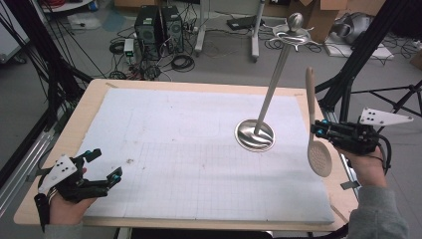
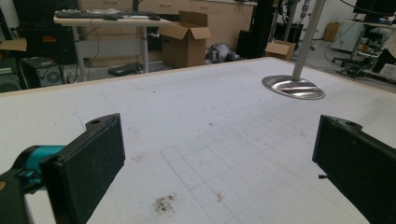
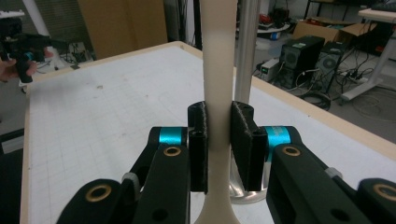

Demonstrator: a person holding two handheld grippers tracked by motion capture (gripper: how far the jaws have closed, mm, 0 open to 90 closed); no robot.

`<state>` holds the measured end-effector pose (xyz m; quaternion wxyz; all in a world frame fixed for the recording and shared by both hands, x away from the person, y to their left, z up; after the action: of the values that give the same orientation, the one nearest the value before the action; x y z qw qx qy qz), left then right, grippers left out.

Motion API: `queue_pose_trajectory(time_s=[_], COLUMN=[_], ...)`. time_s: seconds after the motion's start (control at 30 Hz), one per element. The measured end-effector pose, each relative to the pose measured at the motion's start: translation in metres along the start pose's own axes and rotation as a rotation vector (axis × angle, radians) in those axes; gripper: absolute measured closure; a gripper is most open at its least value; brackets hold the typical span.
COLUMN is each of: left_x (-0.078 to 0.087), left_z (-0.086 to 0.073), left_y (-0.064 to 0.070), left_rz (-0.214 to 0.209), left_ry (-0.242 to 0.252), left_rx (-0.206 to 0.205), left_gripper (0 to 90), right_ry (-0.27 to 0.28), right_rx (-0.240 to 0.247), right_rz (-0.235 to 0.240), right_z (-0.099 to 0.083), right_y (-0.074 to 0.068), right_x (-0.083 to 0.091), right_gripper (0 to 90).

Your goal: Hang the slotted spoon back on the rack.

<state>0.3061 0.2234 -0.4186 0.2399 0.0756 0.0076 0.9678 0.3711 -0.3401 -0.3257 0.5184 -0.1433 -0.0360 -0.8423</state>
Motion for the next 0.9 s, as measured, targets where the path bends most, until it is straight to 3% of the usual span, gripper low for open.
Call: queue_pose_trajectory(time_s=[0.4, 0.9], left_x=[0.002, 0.005], left_z=[-0.002, -0.002], left_y=[-0.002, -0.005], left_rz=[0.004, 0.013], left_ry=[-0.004, 0.0], left_rx=[0.005, 0.013], left_gripper=[2.8, 2.8], right_ry=[0.049, 0.046], right_rx=[-0.016, -0.041], right_rz=[-0.021, -0.037], right_z=[0.024, 0.04], right_y=[0.006, 0.016], right_x=[0.013, 0.016], right_gripper=[77.5, 77.5])
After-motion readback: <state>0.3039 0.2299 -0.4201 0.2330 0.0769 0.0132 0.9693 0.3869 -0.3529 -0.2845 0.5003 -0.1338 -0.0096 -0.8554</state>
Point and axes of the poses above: each handheld gripper's, and its own axes: x roughly backward along the jaws, z roughly out of its top, y roughly to its right, the point moved 10 cm from there along -x, roughly forward along the jaws, and after that the axes turned 9 degrees about z, right-handed, at the moved point
